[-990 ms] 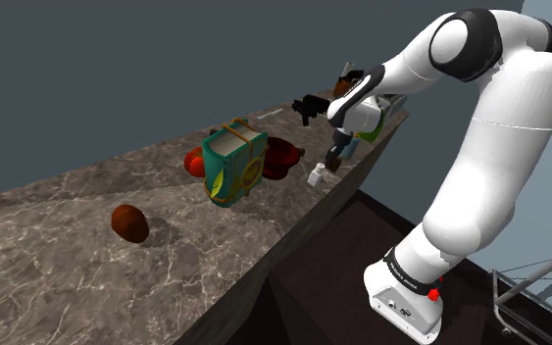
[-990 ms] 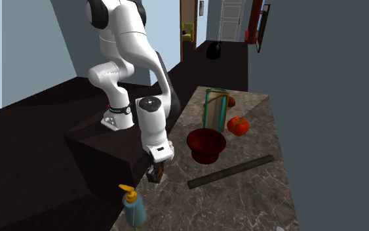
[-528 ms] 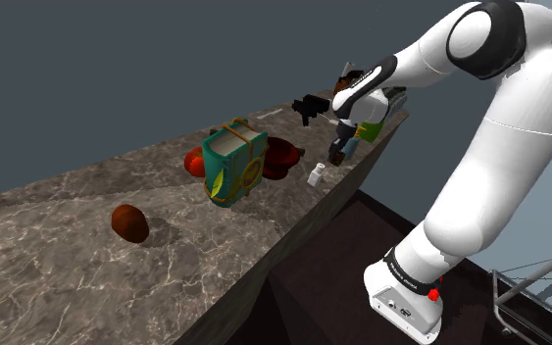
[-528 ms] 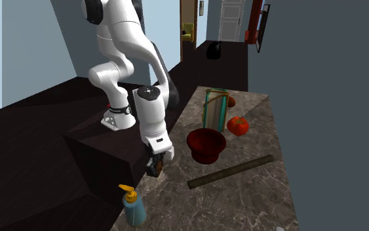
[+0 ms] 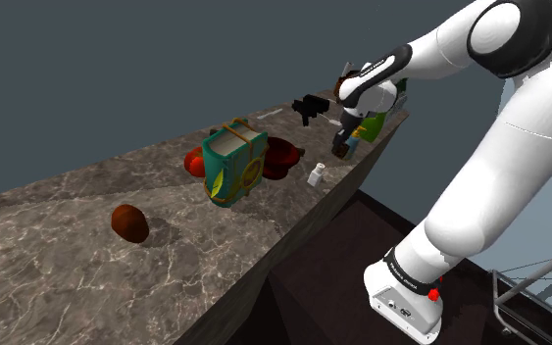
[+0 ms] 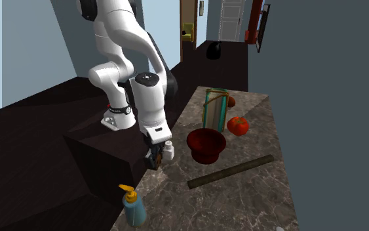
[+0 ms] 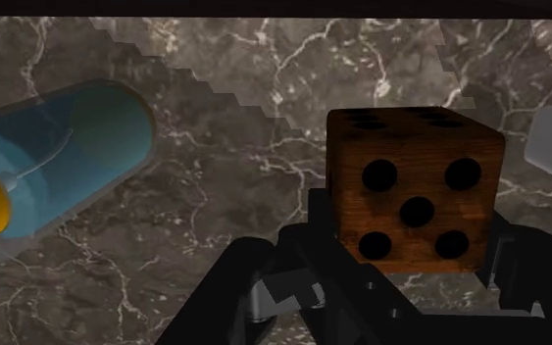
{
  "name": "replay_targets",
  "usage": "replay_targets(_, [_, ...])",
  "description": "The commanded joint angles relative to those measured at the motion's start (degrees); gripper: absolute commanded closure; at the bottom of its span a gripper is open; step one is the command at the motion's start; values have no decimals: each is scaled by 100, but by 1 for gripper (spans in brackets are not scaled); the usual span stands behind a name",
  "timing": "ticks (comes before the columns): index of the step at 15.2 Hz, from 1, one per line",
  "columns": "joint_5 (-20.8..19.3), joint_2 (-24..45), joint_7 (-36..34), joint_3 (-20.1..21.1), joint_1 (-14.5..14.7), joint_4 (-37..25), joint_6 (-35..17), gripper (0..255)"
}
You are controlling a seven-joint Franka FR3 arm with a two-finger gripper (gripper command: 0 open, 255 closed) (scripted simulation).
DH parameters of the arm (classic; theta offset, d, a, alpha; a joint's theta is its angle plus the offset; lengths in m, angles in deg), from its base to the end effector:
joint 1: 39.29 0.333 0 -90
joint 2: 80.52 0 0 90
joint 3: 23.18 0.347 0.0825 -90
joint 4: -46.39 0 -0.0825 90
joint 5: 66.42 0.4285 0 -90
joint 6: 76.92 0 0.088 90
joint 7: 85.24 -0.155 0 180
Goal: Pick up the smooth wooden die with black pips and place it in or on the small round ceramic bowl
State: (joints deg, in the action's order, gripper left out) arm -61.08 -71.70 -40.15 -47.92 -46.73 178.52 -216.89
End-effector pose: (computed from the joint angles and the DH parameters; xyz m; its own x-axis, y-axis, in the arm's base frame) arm 0.4698 -0.2967 0.2338 0.9875 0.1576 -0.0036 0.1577 -0.9875 0.0026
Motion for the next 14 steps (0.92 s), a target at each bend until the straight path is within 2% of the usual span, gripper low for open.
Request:
replay_targets(1, [-90,-125,-55,-28,13,-27,141,255])
replay_targets(13, [-498,-758,-343,-81,62,-293,973,255])
replay_targets(14, [-505,-769,-493,-11,137,-279,968,255])
